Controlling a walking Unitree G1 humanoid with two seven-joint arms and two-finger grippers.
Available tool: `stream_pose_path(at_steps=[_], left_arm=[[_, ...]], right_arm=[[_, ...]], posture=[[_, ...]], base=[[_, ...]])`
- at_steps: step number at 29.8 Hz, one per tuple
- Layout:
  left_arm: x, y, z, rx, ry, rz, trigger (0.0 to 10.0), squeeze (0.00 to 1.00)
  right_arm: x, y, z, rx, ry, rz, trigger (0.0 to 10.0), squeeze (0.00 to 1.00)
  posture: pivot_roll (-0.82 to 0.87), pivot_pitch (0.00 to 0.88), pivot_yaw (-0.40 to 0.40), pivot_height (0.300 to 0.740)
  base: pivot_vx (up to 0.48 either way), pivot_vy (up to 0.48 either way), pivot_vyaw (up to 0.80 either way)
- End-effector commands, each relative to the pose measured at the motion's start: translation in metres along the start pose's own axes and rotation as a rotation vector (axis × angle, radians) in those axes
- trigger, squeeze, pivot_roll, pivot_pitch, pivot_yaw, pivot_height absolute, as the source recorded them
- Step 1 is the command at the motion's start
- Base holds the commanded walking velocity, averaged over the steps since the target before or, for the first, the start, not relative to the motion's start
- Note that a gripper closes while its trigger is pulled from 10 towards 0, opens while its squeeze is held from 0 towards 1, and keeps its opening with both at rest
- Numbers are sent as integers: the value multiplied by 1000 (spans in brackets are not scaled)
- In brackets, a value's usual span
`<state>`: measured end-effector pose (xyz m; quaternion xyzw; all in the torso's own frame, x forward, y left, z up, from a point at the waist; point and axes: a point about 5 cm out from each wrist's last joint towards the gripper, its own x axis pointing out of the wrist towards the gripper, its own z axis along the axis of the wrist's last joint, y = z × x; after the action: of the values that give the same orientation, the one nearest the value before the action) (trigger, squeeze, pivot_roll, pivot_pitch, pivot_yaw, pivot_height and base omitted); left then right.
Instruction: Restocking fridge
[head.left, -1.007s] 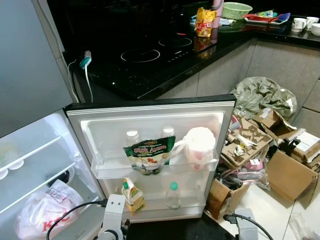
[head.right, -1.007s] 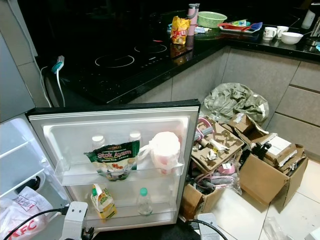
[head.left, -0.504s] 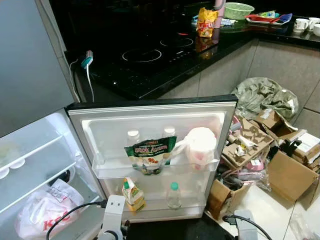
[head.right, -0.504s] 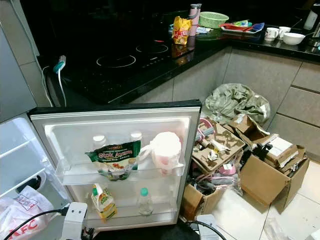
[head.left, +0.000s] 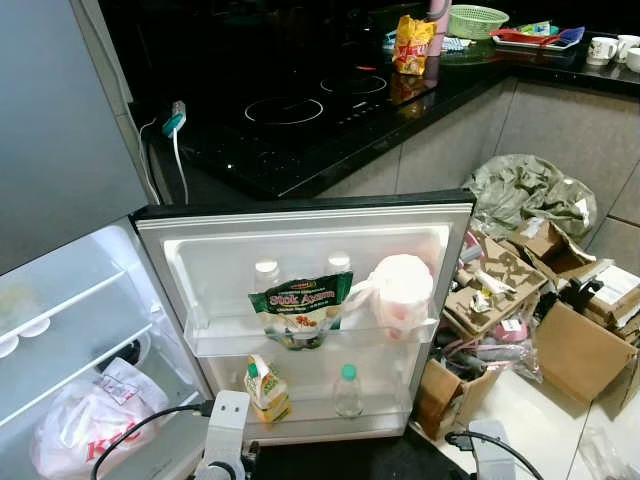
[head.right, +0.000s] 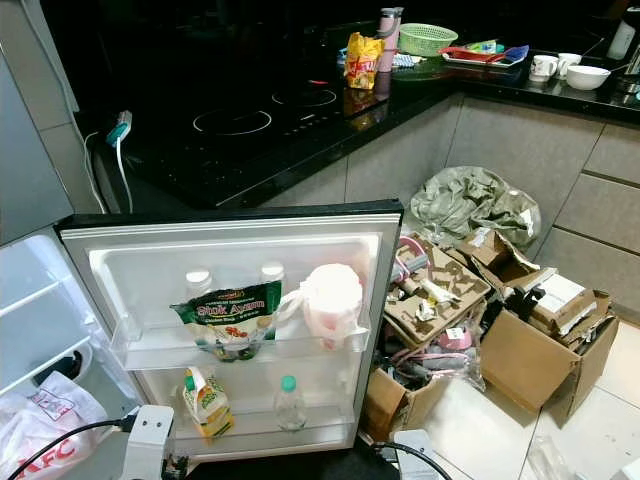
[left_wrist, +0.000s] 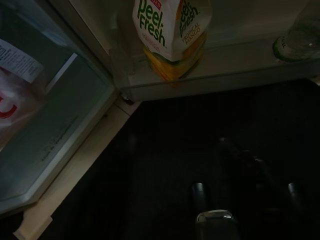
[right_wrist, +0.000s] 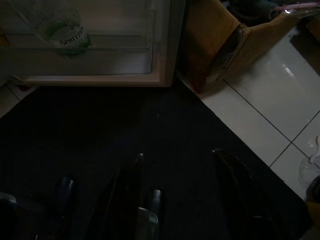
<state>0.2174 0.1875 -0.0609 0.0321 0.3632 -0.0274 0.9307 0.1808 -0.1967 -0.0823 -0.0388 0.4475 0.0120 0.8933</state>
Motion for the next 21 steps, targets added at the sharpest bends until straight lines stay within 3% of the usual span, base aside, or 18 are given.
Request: stream_pose_path(at_steps=[1,18,19,20,21], left_arm=[[0,-4,-3,-18,11,-13,10000,1000],[0,-4,-3,-3,8,-16,10000,1000],[0,-5,-3,-3,8,-16,5255,1000],[0,-5,-3,-3,8,-16,5255,1000],[0,-5,-3,-6,6,-19,157,553]], right_arm=[[0,3,-4,-6,17,9,10000,1000],[0,1,-2,3,15,5,10000,1000],[0,2,-2,5,15,7,8392,612],[0,2,-2,5,15,7,8392,612],[0,3,-3,9,15,11,4392,322]], posture=[[28,0,15,740],[24,0,22,740],[24,0,22,740],[24,0,22,740],[24,0,22,740]], base=[[0,0,0],[0,0,0],[0,0,0],[0,0,0],[0,0,0]])
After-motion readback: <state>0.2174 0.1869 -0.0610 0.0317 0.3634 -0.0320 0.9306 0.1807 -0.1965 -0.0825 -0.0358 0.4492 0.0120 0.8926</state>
